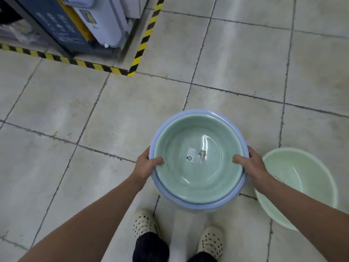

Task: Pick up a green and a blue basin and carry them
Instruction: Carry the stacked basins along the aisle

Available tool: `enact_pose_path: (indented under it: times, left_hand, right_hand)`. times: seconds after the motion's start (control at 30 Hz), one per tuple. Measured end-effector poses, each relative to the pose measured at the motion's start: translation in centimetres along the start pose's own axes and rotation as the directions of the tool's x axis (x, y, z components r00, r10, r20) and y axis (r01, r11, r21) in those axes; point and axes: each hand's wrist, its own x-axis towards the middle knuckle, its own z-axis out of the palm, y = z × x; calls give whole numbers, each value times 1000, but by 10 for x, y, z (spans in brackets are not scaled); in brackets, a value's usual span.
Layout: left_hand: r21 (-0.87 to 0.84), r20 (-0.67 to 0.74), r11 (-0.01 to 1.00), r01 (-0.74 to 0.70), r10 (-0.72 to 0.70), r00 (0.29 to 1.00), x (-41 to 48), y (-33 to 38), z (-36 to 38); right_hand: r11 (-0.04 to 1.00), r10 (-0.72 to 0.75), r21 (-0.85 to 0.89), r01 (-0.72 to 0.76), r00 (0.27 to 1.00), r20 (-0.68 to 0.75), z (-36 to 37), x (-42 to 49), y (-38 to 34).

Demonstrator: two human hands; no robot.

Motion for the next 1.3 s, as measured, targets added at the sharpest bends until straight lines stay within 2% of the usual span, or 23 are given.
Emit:
enact_pose_path:
  times: [0.3, 0.57, 0.83, 1.0, 1.17, 1.3]
  left_hand:
    - [87, 93, 996, 26, -34, 995, 80, -40, 20]
    - [114, 105, 990, 83, -95, 990, 123, -67, 32]
    - [66, 111, 991, 112, -119, 987, 148, -86, 45]
    - [46, 144, 993, 108, -113, 983, 159, -96, 46]
    - [65, 186, 994, 88, -99, 978, 171, -102, 43]
    - [129, 274, 991, 40, -74, 959, 181, -105, 40]
  right_hand:
    - [995, 76, 72, -71, 995, -71, 14, 47, 81]
    - [980, 165, 123, -155, 983, -82, 26, 81, 124]
    - [985, 147, 102, -139, 986, -83, 27, 104, 143]
    - [991, 112, 82, -110, 993, -21, 28, 109, 148]
    - [990, 105, 88, -107, 994, 21, 28, 111, 153]
    - [989, 93, 111, -94, 996, 12, 28, 113, 157]
